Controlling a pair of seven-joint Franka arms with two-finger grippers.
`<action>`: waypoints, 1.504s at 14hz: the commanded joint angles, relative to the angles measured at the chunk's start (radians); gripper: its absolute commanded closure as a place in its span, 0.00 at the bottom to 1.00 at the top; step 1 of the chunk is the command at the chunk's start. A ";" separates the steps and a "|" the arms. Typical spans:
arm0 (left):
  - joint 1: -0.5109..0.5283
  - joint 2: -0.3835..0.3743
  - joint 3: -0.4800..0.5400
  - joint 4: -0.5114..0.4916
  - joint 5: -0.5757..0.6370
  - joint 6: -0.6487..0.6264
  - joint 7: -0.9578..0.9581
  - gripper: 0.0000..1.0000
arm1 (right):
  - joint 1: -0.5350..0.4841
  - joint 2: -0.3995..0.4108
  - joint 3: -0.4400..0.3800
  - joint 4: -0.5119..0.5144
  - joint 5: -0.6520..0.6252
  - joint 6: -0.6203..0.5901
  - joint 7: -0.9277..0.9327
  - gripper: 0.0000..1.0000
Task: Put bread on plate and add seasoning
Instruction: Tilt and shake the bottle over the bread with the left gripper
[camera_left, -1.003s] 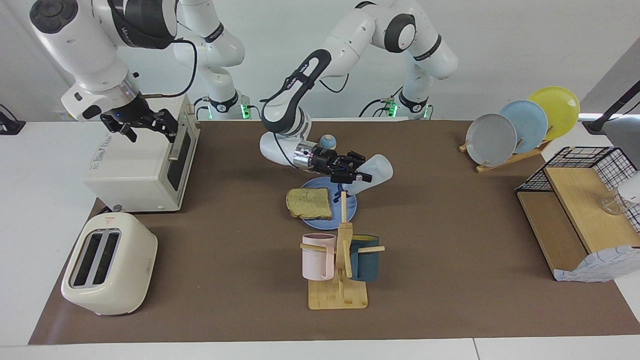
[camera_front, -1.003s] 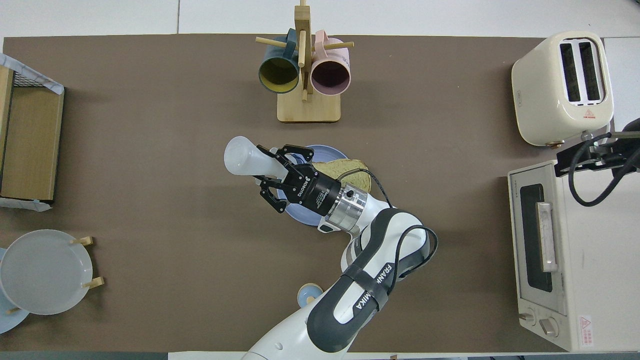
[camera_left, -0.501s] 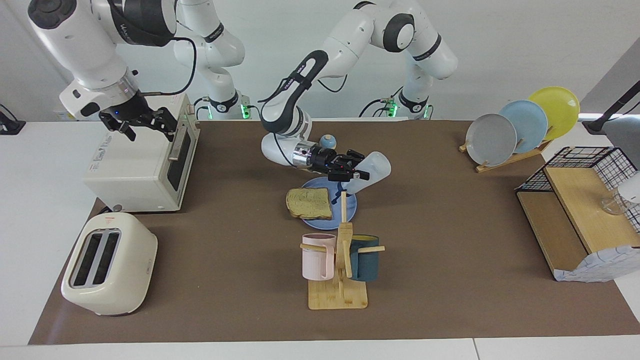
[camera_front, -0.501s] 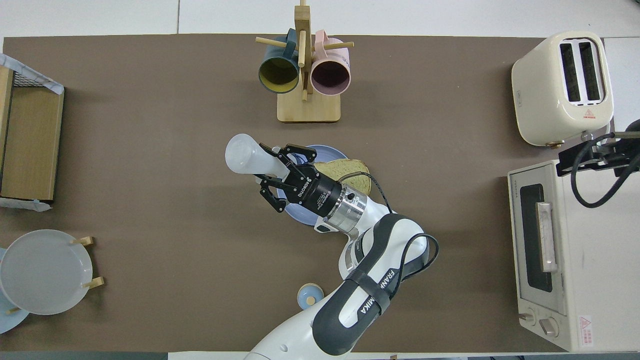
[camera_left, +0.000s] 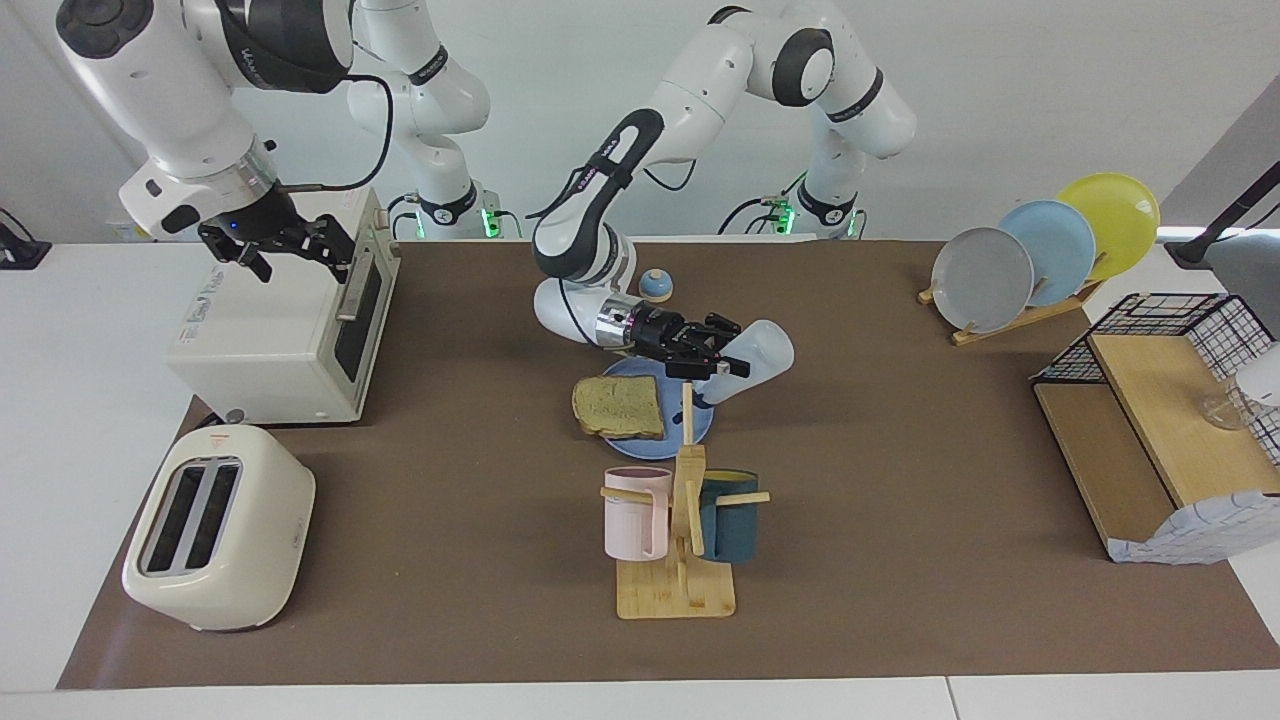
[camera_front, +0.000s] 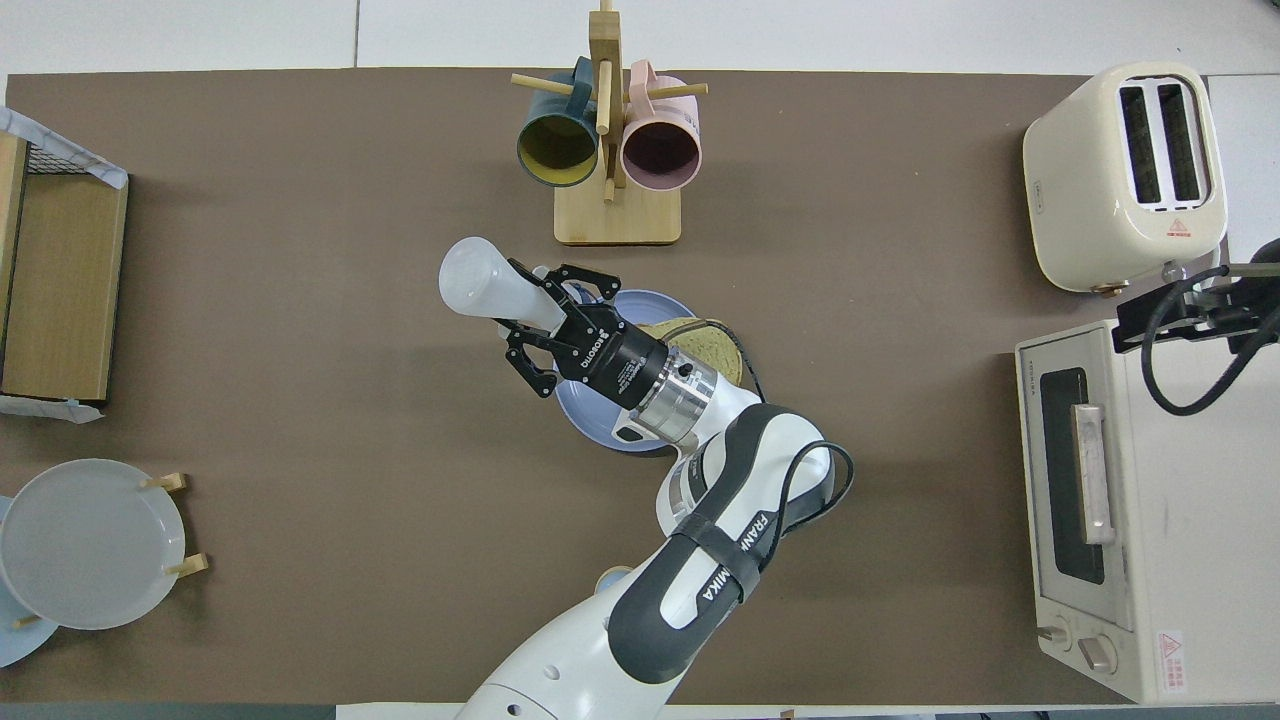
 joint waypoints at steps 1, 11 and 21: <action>-0.031 -0.003 0.001 -0.004 0.003 0.005 0.011 1.00 | -0.010 -0.016 0.005 -0.015 -0.001 0.006 -0.025 0.00; 0.008 -0.002 0.002 -0.009 -0.014 0.048 0.009 1.00 | -0.010 -0.015 0.005 -0.015 -0.001 0.004 -0.025 0.00; -0.134 -0.006 0.001 -0.007 -0.088 0.000 0.011 1.00 | -0.010 -0.015 0.005 -0.015 -0.001 0.004 -0.025 0.00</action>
